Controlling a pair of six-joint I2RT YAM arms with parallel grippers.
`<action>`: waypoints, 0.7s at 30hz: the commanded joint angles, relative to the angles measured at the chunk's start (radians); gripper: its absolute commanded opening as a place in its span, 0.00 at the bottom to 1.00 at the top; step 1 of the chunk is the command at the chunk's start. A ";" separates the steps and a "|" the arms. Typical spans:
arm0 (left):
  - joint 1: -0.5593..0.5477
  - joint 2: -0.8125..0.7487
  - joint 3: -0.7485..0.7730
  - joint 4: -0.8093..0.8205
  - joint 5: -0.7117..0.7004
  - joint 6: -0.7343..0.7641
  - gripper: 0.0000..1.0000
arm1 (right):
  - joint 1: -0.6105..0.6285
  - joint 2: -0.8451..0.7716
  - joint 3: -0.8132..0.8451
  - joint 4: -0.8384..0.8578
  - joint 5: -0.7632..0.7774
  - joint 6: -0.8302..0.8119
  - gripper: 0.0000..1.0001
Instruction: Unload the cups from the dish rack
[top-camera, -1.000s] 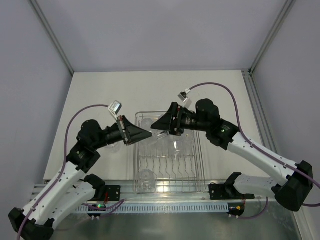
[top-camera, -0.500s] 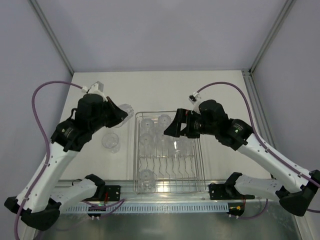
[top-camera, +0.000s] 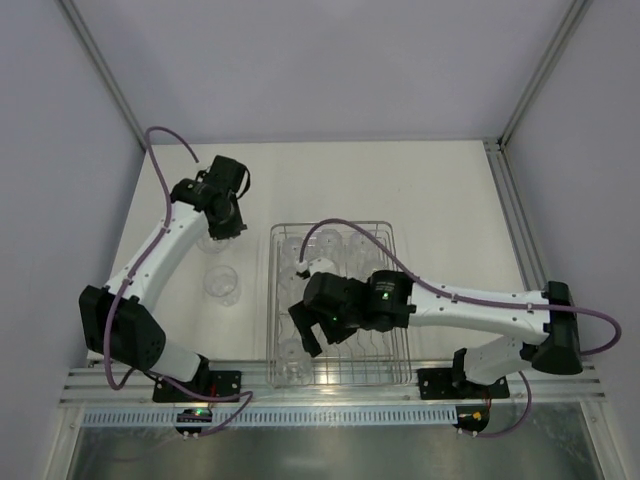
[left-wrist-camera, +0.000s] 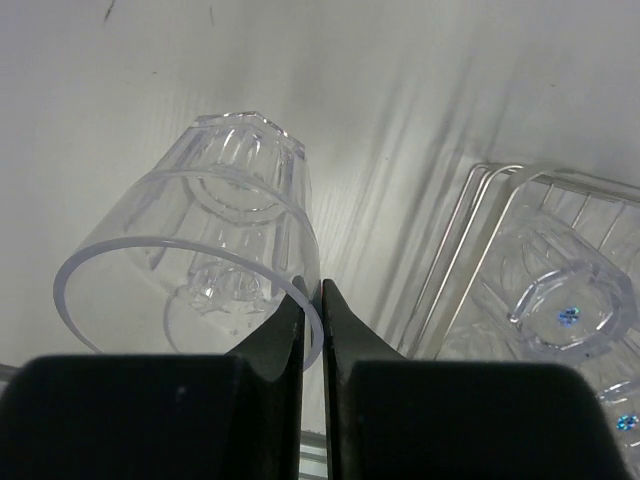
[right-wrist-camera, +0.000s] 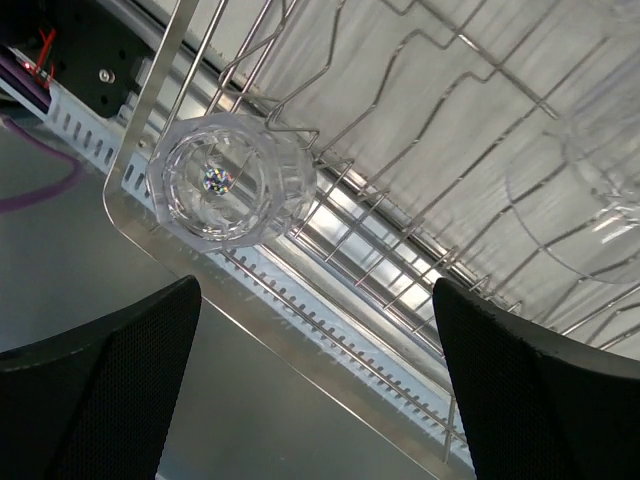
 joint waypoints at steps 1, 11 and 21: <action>0.032 0.022 0.045 -0.001 -0.035 0.071 0.00 | 0.086 0.069 0.101 -0.029 0.075 -0.014 1.00; 0.112 0.052 -0.142 0.138 0.078 0.103 0.00 | 0.129 0.188 0.155 0.042 0.025 -0.070 1.00; 0.124 0.108 -0.195 0.184 0.141 0.106 0.18 | 0.131 0.283 0.155 0.147 -0.131 -0.155 1.00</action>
